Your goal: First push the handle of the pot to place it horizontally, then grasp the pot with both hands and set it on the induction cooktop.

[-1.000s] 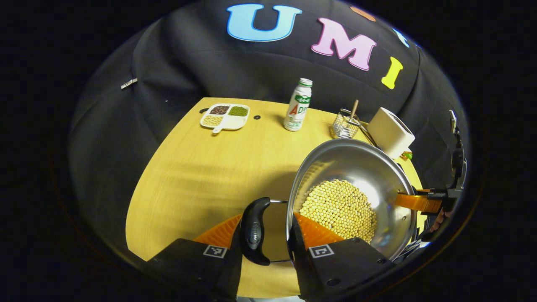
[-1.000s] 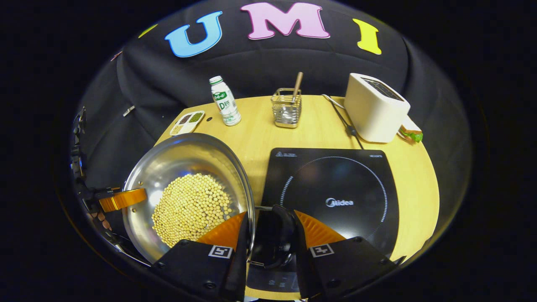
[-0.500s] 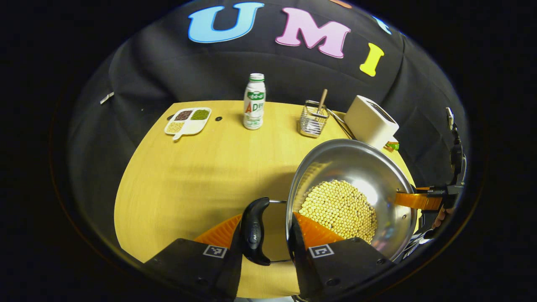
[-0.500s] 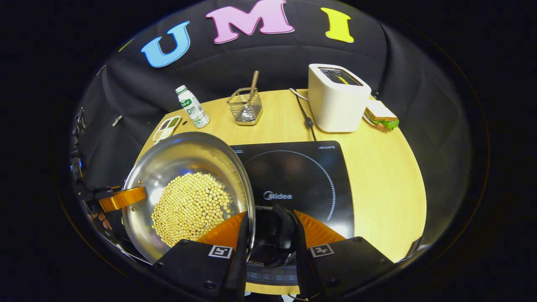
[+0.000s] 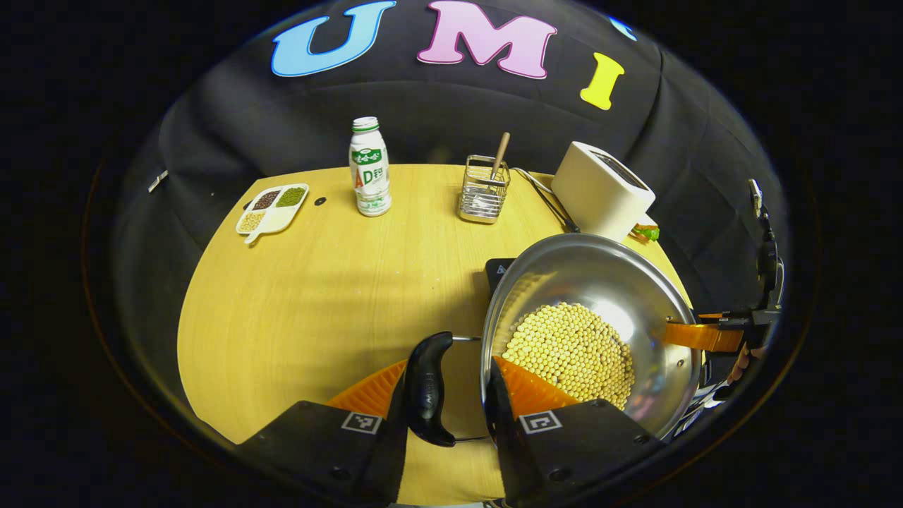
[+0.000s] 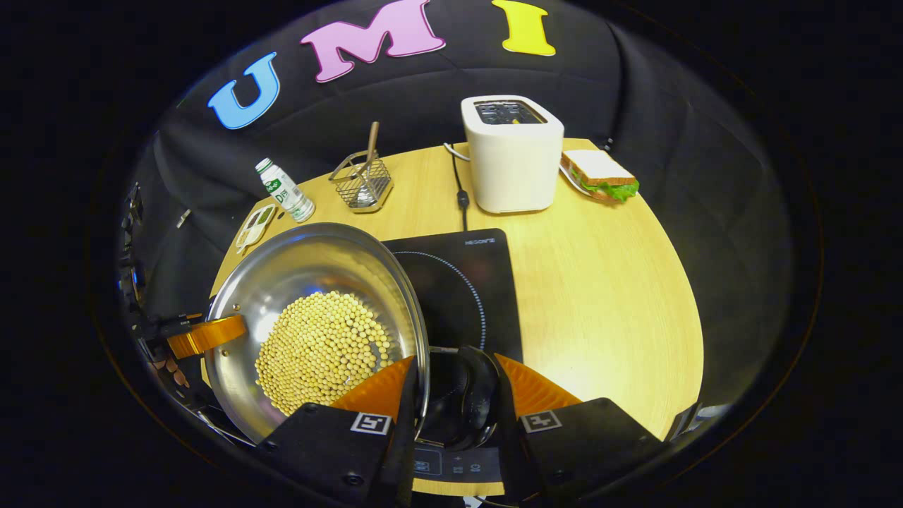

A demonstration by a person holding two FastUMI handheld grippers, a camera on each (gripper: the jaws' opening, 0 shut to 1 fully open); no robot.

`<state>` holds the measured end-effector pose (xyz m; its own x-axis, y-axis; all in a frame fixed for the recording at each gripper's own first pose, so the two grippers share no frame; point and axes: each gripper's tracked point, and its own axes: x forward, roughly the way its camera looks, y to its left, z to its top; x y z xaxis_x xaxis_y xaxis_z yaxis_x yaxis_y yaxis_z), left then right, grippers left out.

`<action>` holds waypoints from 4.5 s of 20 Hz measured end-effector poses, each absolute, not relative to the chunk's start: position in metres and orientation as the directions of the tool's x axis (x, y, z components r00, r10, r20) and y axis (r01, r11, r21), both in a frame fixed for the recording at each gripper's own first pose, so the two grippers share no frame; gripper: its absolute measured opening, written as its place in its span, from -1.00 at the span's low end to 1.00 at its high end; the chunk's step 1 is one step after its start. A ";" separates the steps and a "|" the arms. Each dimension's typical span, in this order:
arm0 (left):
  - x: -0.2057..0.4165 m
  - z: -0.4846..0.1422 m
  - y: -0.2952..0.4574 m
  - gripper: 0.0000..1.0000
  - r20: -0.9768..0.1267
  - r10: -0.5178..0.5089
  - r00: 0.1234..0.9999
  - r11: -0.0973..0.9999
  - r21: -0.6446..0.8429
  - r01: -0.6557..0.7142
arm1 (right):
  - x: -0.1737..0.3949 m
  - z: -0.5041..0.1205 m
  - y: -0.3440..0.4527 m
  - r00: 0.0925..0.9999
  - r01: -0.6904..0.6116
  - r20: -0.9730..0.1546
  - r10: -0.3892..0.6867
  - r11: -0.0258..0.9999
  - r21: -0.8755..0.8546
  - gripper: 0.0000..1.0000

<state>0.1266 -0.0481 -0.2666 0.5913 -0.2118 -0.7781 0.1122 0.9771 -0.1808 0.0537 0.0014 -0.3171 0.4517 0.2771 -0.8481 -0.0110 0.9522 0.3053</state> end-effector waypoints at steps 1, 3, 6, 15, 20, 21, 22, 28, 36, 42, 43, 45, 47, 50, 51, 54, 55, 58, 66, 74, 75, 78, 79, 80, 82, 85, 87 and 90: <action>0.129 -0.268 -0.053 0.12 -0.778 -0.214 0.590 0.977 -0.183 0.113 | 0.057 -0.319 -0.003 0.451 -0.011 -0.849 0.275 0.953 0.303 0.03; 0.133 -0.270 -0.062 0.12 -0.777 -0.218 0.591 0.976 -0.187 0.114 | 0.060 -0.322 -0.011 0.451 -0.010 -0.850 0.271 0.954 0.299 0.02; 0.138 -0.273 -0.070 0.12 -0.774 -0.220 0.593 0.975 -0.193 0.110 | 0.067 -0.326 -0.017 0.454 -0.011 -0.850 0.267 0.956 0.294 0.03; 0.155 -0.284 -0.085 0.12 -0.773 -0.232 0.591 0.972 -0.211 0.107 | 0.083 -0.338 -0.029 0.458 0.000 -0.853 0.250 0.959 0.282 0.03; 0.163 -0.285 -0.088 0.12 -0.767 -0.239 0.595 0.970 -0.217 0.109 | 0.091 -0.339 -0.031 0.468 0.004 -0.850 0.243 0.961 0.277 0.03; 0.163 -0.286 -0.089 0.12 -0.768 -0.242 0.594 0.969 -0.221 0.108 | 0.093 -0.339 -0.032 0.470 0.002 -0.849 0.242 0.961 0.275 0.03; 0.164 -0.288 -0.091 0.12 -0.767 -0.245 0.593 0.968 -0.227 0.107 | 0.093 -0.340 -0.032 0.472 0.001 -0.848 0.239 0.962 0.272 0.03; 0.166 -0.291 -0.094 0.12 -0.762 -0.255 0.595 0.965 -0.238 0.108 | 0.096 -0.341 -0.036 0.485 -0.003 -0.841 0.238 0.963 0.271 0.03; 0.165 -0.293 -0.094 0.19 -0.773 -0.247 0.585 0.966 -0.244 0.085 | 0.096 -0.341 -0.036 0.489 0.009 -0.839 0.238 0.961 0.278 0.07; 0.164 -0.290 -0.094 0.58 -0.777 -0.194 0.599 0.980 -0.181 0.083 | 0.090 -0.337 -0.023 0.506 0.082 -0.818 0.272 0.929 0.360 0.72; 0.165 -0.288 -0.090 0.72 -0.774 -0.162 0.612 0.986 -0.146 0.077 | 0.090 -0.339 -0.024 0.505 0.088 -0.820 0.267 0.930 0.358 0.99; 0.166 -0.285 -0.087 0.94 -0.768 -0.136 0.625 0.991 -0.118 0.070 | 0.090 -0.335 -0.028 0.524 0.090 -0.815 0.248 0.935 0.342 0.98; 0.164 -0.280 -0.088 0.92 -0.761 -0.141 0.634 0.990 -0.129 0.064 | 0.094 -0.328 -0.031 0.554 0.097 -0.798 0.236 0.934 0.344 0.98; 0.160 -0.264 -0.085 0.92 -0.730 -0.142 0.668 0.989 -0.138 0.059 | 0.095 -0.309 -0.044 0.609 0.124 -0.767 0.203 0.931 0.344 0.98; 0.159 -0.257 -0.085 0.92 -0.716 -0.144 0.683 0.988 -0.143 0.058 | 0.096 -0.301 -0.048 0.633 0.131 -0.751 0.186 0.931 0.341 0.98; 0.154 -0.230 -0.087 0.92 -0.661 -0.155 0.734 0.986 -0.150 0.072 | 0.095 -0.270 -0.065 0.711 0.136 -0.691 0.133 0.937 0.321 0.98; 0.153 -0.219 -0.087 0.92 -0.639 -0.157 0.753 0.986 -0.148 0.080 | 0.095 -0.260 -0.069 0.733 0.134 -0.670 0.118 0.940 0.312 0.98; 0.145 -0.187 -0.089 0.92 -0.576 -0.160 0.802 0.986 -0.131 0.102 | 0.092 -0.227 -0.078 0.790 0.123 -0.608 0.078 0.952 0.281 0.98; 0.114 -0.092 -0.102 0.92 -0.366 -0.192 0.911 0.981 -0.093 0.170 | 0.071 -0.132 -0.080 0.905 0.063 -0.423 0.039 0.972 0.225 0.97; 0.059 -0.025 -0.098 0.91 -0.201 -0.193 0.960 0.981 -0.056 0.185 | 0.026 -0.072 -0.071 0.954 0.046 -0.298 0.020 0.977 0.210 0.97; 0.053 -0.019 -0.094 0.91 -0.183 -0.179 0.967 0.984 -0.053 0.172 | 0.020 -0.062 -0.071 0.960 0.044 -0.279 0.016 0.977 0.209 0.97; 0.036 -0.007 -0.084 0.91 -0.134 -0.155 0.979 0.988 -0.047 0.150 | 0.010 -0.044 -0.066 0.976 0.039 -0.219 0.002 0.983 0.180 0.97; 0.031 -0.005 -0.081 0.91 -0.126 -0.148 0.981 0.989 -0.039 0.144 | 0.005 -0.039 -0.063 0.978 0.036 -0.207 0.000 0.984 0.173 0.97; 0.026 -0.004 -0.078 0.91 -0.122 -0.143 0.982 0.990 -0.033 0.140 | 0.000 -0.034 -0.060 0.981 0.035 -0.196 -0.001 0.985 0.171 0.97; 0.019 -0.001 -0.076 0.86 -0.108 -0.140 0.984 0.990 -0.037 0.137 | -0.008 -0.024 -0.053 0.985 0.032 -0.172 -0.002 0.985 0.172 0.97; 0.007 0.004 -0.070 0.90 -0.092 -0.140 0.986 0.990 -0.043 0.137 | -0.017 -0.016 -0.043 0.987 0.021 -0.158 0.008 0.983 0.180 0.96; 0.001 0.005 -0.068 0.90 -0.090 -0.139 0.986 0.990 -0.043 0.136 | -0.019 -0.013 -0.042 0.987 0.028 -0.158 0.003 0.980 0.195 0.97; -0.003 0.006 -0.062 0.90 -0.086 -0.130 0.988 0.991 -0.032 0.128 | -0.019 -0.013 -0.043 0.987 0.040 -0.160 -0.007 0.978 0.204 0.97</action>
